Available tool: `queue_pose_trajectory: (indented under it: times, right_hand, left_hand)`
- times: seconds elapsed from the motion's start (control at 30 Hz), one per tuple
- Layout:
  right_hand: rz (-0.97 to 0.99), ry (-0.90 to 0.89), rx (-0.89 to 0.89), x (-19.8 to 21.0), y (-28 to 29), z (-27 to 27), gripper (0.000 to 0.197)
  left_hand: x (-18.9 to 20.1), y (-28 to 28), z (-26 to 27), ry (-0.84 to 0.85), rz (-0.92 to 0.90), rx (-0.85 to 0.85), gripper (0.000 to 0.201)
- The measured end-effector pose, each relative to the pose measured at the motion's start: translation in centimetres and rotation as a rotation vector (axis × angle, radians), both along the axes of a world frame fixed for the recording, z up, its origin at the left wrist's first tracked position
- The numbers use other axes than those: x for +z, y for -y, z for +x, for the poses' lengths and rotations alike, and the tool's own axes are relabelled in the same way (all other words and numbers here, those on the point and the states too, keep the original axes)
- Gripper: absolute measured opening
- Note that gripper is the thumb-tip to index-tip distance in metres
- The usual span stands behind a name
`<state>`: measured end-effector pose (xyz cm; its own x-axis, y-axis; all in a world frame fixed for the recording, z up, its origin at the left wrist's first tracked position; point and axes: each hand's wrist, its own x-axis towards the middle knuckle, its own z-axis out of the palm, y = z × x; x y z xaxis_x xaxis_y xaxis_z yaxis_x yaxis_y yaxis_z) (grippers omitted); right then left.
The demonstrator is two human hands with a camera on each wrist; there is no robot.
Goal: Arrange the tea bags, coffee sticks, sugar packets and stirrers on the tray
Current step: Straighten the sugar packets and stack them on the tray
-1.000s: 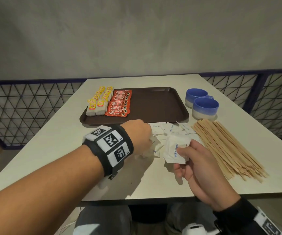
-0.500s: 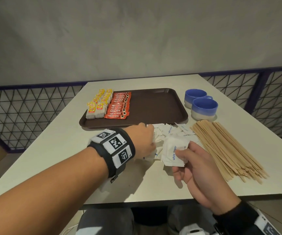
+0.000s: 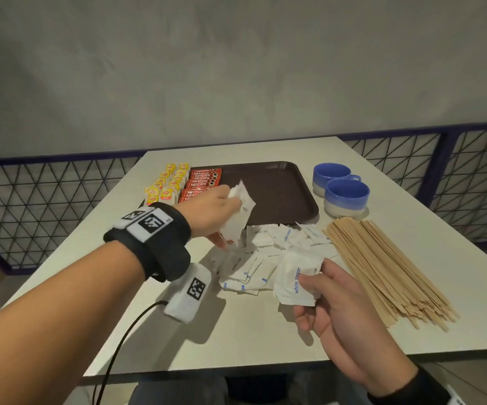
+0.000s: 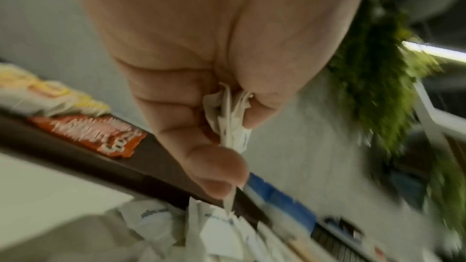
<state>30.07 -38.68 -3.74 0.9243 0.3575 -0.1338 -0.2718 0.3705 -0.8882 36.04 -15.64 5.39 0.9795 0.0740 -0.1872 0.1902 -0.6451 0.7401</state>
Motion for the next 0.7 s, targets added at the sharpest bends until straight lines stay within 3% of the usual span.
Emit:
queue_pose_trajectory:
  times: [0.1,0.17,0.3,0.47,0.53,0.6,0.7]
  right_hand:
    - [0.007,-0.004,-0.013,0.1,-0.1,0.1,0.022]
    - [0.028,-0.020,-0.023,0.0,-0.2,0.2,0.022]
    - [0.088,-0.101,-0.001,0.0,-0.4,0.8,0.025]
    - [0.261,-0.430,0.206,2.3,-1.0,1.9,0.047]
    - [0.241,-0.350,0.213,5.2,-1.6,2.6,0.038]
    - [0.177,-0.158,0.225,8.6,-3.2,3.5,0.019]
    - [0.038,0.110,0.256,11.6,-5.7,7.2,0.029]
  left_hand:
    - [-0.1,-0.6,-0.3,-0.082,-0.460,0.171,0.023]
    - [-0.3,-0.9,-0.5,-0.119,-0.640,0.219,0.031]
    - [-0.3,-1.3,-0.8,-0.149,-0.840,0.228,0.034]
    - [-0.8,-1.3,0.2,-0.145,-1.011,0.186,0.036]
    - [-1.4,-1.4,1.1,-0.143,-1.097,0.213,0.031]
    - [-1.7,-1.7,1.9,-0.147,-1.164,0.219,0.031]
    - [-2.0,-2.7,3.2,-0.143,-1.289,0.163,0.050]
